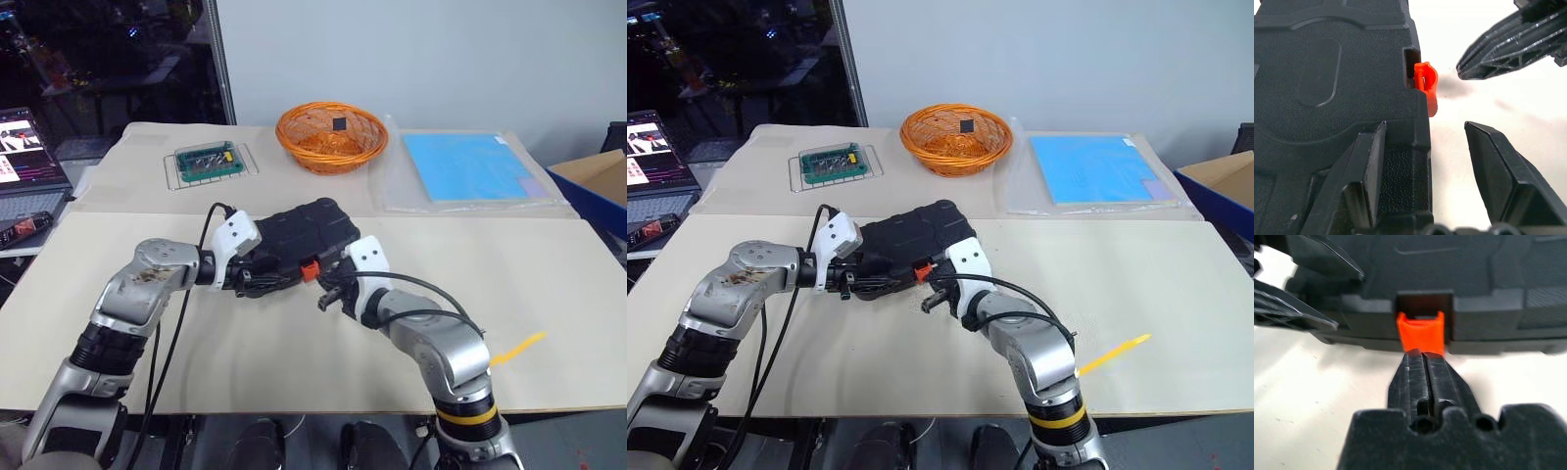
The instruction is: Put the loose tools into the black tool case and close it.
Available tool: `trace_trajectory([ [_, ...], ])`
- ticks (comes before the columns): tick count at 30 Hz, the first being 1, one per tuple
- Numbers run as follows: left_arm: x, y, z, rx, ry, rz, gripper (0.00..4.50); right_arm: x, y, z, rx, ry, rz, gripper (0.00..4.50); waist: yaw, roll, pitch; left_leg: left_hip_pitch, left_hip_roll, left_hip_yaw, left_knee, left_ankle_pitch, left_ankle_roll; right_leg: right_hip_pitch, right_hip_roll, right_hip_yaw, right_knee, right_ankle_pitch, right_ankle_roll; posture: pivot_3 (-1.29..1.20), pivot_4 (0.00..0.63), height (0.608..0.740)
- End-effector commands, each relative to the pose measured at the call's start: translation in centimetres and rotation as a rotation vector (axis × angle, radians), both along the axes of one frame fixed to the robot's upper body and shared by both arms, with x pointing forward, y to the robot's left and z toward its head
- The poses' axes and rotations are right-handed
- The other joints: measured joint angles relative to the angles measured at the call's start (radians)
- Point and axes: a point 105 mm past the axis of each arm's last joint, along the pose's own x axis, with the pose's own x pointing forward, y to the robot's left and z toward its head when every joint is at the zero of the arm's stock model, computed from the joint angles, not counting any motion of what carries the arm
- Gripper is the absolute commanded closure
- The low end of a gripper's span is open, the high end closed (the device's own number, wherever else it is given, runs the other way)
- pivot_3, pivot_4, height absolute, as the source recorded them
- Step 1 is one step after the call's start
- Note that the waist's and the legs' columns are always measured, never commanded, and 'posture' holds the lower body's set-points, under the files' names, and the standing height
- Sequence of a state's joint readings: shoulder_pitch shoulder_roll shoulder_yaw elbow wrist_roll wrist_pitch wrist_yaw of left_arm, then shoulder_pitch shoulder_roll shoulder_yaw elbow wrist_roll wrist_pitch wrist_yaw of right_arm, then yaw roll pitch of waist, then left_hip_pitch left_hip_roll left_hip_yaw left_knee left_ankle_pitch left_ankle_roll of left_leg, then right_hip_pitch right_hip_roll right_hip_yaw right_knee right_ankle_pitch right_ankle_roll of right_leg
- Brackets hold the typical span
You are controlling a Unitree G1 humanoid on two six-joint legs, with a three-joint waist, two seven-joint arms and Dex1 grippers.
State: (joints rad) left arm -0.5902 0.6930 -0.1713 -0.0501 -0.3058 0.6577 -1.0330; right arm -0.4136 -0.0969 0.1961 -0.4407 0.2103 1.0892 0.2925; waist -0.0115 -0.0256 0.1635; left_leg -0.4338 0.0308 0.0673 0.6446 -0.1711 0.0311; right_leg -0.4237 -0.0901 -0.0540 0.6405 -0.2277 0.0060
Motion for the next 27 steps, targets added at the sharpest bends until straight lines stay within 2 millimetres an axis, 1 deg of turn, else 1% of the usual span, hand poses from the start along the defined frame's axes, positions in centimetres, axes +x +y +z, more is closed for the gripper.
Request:
trace_trajectory([
  [1,-0.2,0.3,-1.9,0.035,0.066,0.016,1.77,1.3,1.5,0.8,0.008,-0.046,0.02,4.47,-0.001,0.0,0.0,0.0,0.0,0.0,0.0,0.0,0.0,0.0,0.0,0.0,0.0,0.0,0.0,0.0,0.15,0.74],
  [5,-0.2,0.5,-2.3,0.037,0.068,0.019,1.77,2.5,2.4,0.7,-0.005,-0.059,0.026,4.47,-0.002,0.0,0.0,0.0,0.0,0.0,0.0,0.0,0.0,0.0,0.001,0.0,0.0,0.0,0.0,0.0,0.15,0.74],
  [9,-0.2,0.6,-2.5,0.036,0.069,0.023,1.77,2.6,2.7,0.6,-0.003,-0.068,0.035,4.47,-0.007,0.0,0.0,0.003,0.001,0.0,0.0,0.0,0.0,0.001,0.0,0.001,0.001,0.0,0.0,0.0,0.15,0.74],
  [14,-0.2,0.9,-2.9,0.035,0.072,0.029,1.77,2.0,2.4,0.7,0.008,-0.085,0.047,4.47,-0.007,0.0,0.0,0.003,0.002,0.0,0.0,0.0,-0.001,0.0,0.001,0.002,0.001,0.001,-0.001,0.0,0.15,0.74],
  [17,-0.1,1.0,-3.1,0.032,0.074,0.034,1.77,0.9,2.1,1.6,0.058,-0.131,0.095,4.47,-0.003,0.0,0.0,0.003,0.001,0.0,0.0,-0.001,-0.001,0.0,0.0,0.002,0.001,0.001,-0.001,0.0,0.15,0.74],
  [19,-0.1,1.2,-3.2,0.032,0.075,0.036,1.77,0.9,2.0,2.1,0.088,-0.157,0.088,4.47,-0.002,0.0,0.0,0.002,0.001,0.0,0.0,0.0,-0.001,0.0,0.0,0.002,0.0,0.001,-0.001,0.0,0.15,0.74],
  [21,-0.1,1.3,-3.3,0.033,0.075,0.036,1.77,1.1,1.8,2.6,0.103,-0.184,0.068,4.47,-0.003,0.0,0.0,0.002,0.001,0.001,-0.001,0.0,0.0,0.0,0.0,0.003,-0.001,0.001,-0.001,0.0,0.15,0.74],
  [23,0.0,1.3,-3.4,0.033,0.075,0.036,1.77,1.8,1.7,2.9,0.119,-0.2,0.034,4.47,-0.003,0.0,0.0,0.002,0.001,0.001,-0.001,0.0,0.0,0.0,0.0,0.003,-0.001,0.0,-0.001,0.0,0.15,0.74],
  [25,0.0,1.3,-3.4,0.032,0.074,0.038,1.77,2.7,1.7,2.6,0.115,-0.202,0.005,4.47,-0.003,0.0,0.0,0.002,0.001,0.001,-0.001,-0.001,0.0,0.0,0.0,0.003,-0.001,0.0,-0.001,0.0,0.15,0.74],
  [27,0.0,1.4,-3.5,0.032,0.073,0.039,1.77,3.1,1.8,1.9,0.098,-0.198,-0.002,4.47,-0.003,0.0,0.0,0.003,0.001,0.001,-0.001,-0.001,-0.001,0.0,0.0,0.003,-0.001,0.0,-0.001,0.0,0.15,0.74],
])
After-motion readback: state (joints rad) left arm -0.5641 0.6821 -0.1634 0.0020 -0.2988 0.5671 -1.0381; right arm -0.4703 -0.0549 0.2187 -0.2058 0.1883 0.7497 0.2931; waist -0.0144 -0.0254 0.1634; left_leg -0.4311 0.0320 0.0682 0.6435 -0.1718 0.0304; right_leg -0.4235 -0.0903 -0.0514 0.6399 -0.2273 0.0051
